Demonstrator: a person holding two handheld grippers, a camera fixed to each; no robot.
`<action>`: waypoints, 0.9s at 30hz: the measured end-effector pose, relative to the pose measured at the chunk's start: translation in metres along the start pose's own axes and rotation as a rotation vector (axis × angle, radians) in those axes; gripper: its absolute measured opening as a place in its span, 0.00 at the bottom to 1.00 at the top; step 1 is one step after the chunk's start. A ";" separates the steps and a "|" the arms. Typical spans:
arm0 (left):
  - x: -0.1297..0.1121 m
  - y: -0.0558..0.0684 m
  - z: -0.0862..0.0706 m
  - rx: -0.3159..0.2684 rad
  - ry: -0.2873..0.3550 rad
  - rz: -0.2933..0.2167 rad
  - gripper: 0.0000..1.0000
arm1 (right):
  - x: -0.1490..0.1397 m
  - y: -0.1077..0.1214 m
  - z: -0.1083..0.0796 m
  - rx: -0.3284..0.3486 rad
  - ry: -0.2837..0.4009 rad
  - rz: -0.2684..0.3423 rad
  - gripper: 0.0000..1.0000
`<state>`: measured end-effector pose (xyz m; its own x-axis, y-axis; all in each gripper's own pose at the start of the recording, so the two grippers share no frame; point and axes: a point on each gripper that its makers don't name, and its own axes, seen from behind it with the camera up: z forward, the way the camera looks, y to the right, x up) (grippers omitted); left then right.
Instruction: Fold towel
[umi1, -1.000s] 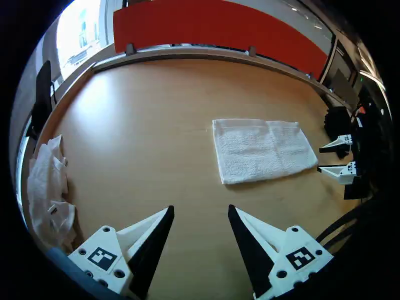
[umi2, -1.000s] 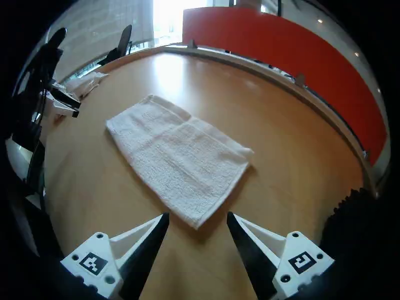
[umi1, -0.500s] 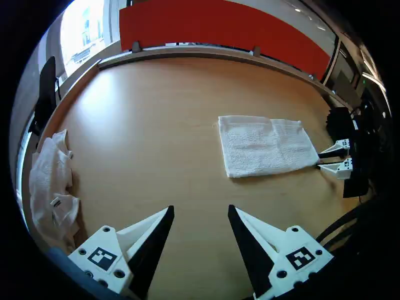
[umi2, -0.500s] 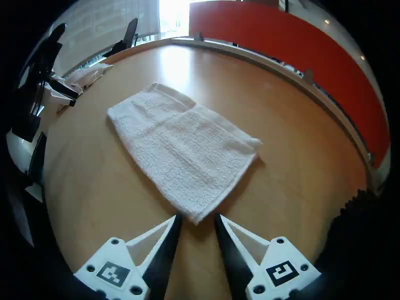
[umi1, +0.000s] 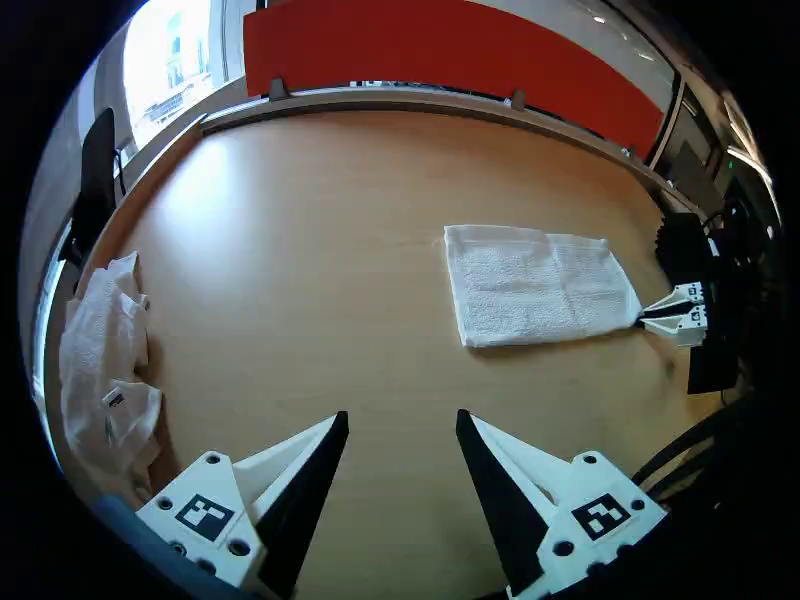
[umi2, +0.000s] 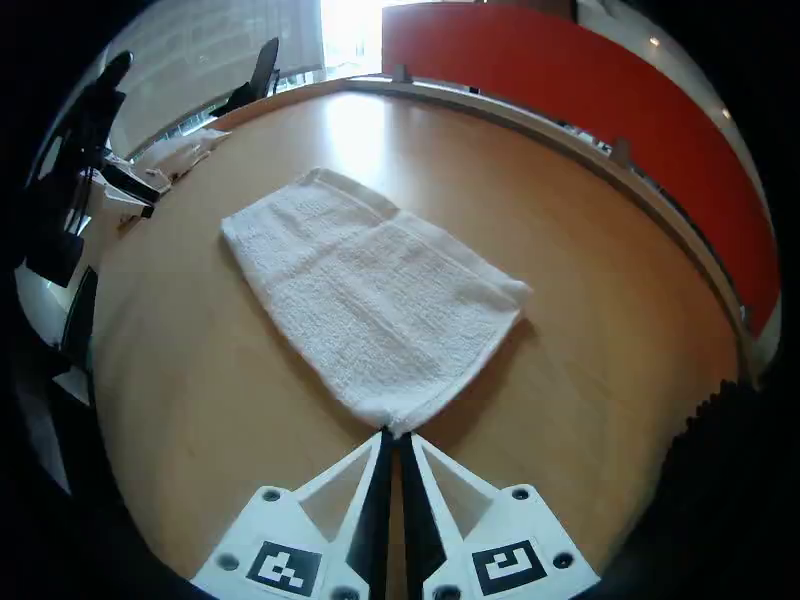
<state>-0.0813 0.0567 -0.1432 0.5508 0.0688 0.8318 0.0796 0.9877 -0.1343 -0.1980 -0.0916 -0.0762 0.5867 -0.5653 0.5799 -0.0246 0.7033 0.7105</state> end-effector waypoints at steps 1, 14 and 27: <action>0.000 0.000 0.000 0.000 -0.001 0.000 0.79 | 0.001 0.000 -0.001 -0.001 0.003 -0.001 0.05; 0.005 -0.003 0.003 0.002 0.000 -0.004 0.79 | 0.047 0.010 -0.030 -0.032 0.084 -0.040 0.05; 0.009 -0.001 0.004 -0.002 0.004 -0.004 0.79 | 0.099 0.022 -0.062 -0.066 0.161 -0.121 0.05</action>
<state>-0.0794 0.0566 -0.1331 0.5536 0.0640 0.8303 0.0839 0.9877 -0.1321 -0.0900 -0.1053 -0.0276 0.7038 -0.5748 0.4174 0.1038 0.6645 0.7400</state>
